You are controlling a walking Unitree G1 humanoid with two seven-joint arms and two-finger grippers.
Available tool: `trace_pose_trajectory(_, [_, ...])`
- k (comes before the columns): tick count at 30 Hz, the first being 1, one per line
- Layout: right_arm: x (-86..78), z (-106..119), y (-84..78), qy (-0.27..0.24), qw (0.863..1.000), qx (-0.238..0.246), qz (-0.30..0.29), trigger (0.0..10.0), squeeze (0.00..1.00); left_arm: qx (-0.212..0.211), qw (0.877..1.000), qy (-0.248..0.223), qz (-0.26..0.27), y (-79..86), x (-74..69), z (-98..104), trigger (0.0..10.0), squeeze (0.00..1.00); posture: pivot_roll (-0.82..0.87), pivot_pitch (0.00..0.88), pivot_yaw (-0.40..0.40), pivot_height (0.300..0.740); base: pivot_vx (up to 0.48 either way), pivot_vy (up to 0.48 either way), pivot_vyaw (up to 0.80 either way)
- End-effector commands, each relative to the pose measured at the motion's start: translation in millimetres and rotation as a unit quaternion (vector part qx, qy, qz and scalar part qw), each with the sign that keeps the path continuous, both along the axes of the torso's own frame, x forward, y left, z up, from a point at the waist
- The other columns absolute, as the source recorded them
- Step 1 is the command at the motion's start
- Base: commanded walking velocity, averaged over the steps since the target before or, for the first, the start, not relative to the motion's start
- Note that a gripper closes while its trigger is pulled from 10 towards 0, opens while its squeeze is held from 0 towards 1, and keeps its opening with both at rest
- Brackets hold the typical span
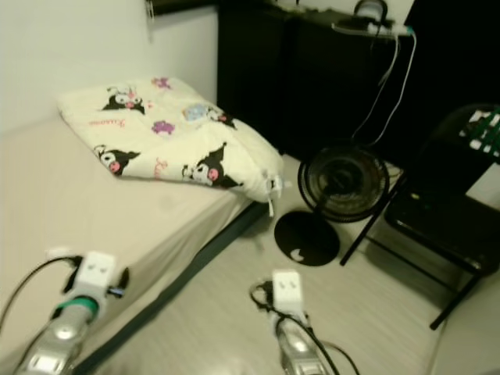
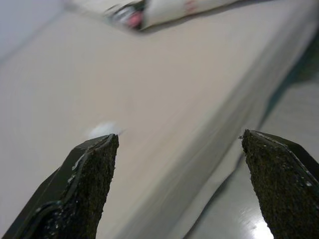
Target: Clean up the room
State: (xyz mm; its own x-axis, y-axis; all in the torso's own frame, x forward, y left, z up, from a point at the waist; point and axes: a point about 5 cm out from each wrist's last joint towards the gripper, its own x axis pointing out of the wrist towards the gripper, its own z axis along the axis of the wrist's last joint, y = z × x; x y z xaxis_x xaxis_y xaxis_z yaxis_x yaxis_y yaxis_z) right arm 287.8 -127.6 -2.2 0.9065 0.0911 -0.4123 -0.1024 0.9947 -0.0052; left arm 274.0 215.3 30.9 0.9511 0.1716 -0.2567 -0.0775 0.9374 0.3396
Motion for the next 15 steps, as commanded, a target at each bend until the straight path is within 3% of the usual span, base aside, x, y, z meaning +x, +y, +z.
trace_pose_trajectory(1, [-0.6,-0.7,3.5,0.008,1.000,-0.003,0.012,10.0,0.00,-0.018,1.000,0.005,0.008,-1.6,-7.1,-6.0,10.0,0.00,0.03,0.000,-0.004,0.740,0.000,0.000,0.80])
trace_pose_trajectory(8, [-3.1,-2.4,2.0,0.011,1.000,0.005,0.007,10.0,0.00,-0.049,0.999,0.005,0.023,-3.7,-12.4,-8.4,10.0,0.00,0.03,0.000,-0.006,0.740,0.000,0.000,0.80])
trace_pose_trajectory(15, [-5.6,-7.7,-0.2,0.025,1.000,0.008,0.001,10.0,0.00,-0.027,0.999,-0.006,0.020,-1.4,-8.5,0.4,10.0,0.00,0.05,0.000,0.006,0.740,0.000,0.000,0.80])
